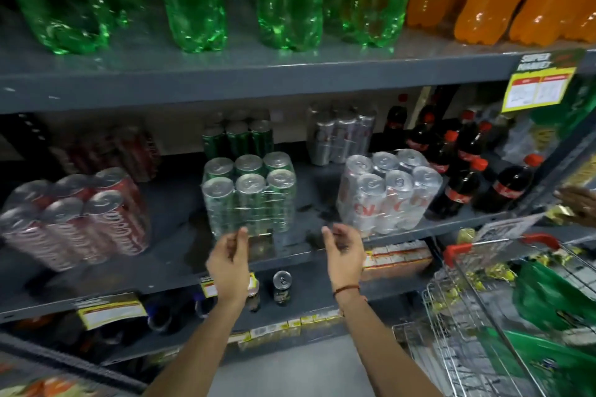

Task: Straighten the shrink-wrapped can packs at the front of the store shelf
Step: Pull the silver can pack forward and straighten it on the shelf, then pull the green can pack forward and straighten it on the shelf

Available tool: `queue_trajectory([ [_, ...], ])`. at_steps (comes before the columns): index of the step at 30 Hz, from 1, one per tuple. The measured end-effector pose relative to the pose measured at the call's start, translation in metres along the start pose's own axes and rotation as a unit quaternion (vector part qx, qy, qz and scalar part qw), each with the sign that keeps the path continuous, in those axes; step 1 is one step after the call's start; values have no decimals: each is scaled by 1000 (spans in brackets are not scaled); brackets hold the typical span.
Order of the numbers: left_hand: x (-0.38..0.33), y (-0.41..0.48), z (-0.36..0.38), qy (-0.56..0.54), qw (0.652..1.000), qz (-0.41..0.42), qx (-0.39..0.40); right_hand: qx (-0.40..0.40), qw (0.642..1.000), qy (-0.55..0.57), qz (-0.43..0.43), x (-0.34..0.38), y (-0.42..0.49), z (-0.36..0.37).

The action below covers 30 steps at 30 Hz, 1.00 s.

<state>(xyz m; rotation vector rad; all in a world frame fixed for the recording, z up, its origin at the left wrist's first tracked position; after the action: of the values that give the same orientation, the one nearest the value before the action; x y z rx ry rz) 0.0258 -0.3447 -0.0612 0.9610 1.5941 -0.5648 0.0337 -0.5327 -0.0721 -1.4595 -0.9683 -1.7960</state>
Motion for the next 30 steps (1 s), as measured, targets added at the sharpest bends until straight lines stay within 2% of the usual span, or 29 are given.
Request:
queue_trajectory([
  [2, 10, 14, -22, 26, 998, -23, -44, 104, 993, -31, 50, 2, 6, 27],
  [3, 14, 22, -30, 38, 998, -37, -38, 163, 981, -61, 81, 2, 11, 39],
  [5, 23, 42, -39, 85, 994, -56, 45, 254, 950, -111, 141, 2, 20, 56],
  [7, 28, 59, -40, 124, 979, -53, 155, 302, 930, -154, 143, -1, 26, 66],
  [9, 29, 69, -39, 129, 963, -32, 235, 307, 925, -184, 125, -5, 27, 73],
  [11, 29, 72, -39, 141, 954, -8, 263, 290, 928, -203, 117, -10, 24, 75],
  [15, 35, 68, -42, 148, 960, 9, 239, 265, 933, -223, 98, -13, 20, 74],
  [20, 45, 54, -55, 158, 959, 34, 232, 272, 937, -206, 70, -8, 10, 63],
  [30, 45, 42, -71, 161, 964, 43, 209, 262, 944, -186, 68, -7, -13, 48],
])
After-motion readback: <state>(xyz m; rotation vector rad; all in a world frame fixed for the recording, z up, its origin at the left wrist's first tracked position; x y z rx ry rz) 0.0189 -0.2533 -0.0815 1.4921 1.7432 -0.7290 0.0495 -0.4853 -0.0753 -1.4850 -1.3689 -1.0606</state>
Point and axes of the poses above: each hand's wrist, its own y-axis towards the middle knuckle, its own z-axis out of the palm, x = y × z, the point moved 1 cm from there along y, towards the middle knuckle, and after that the axes turned 9 degrees about y, right-handed, at the moved point
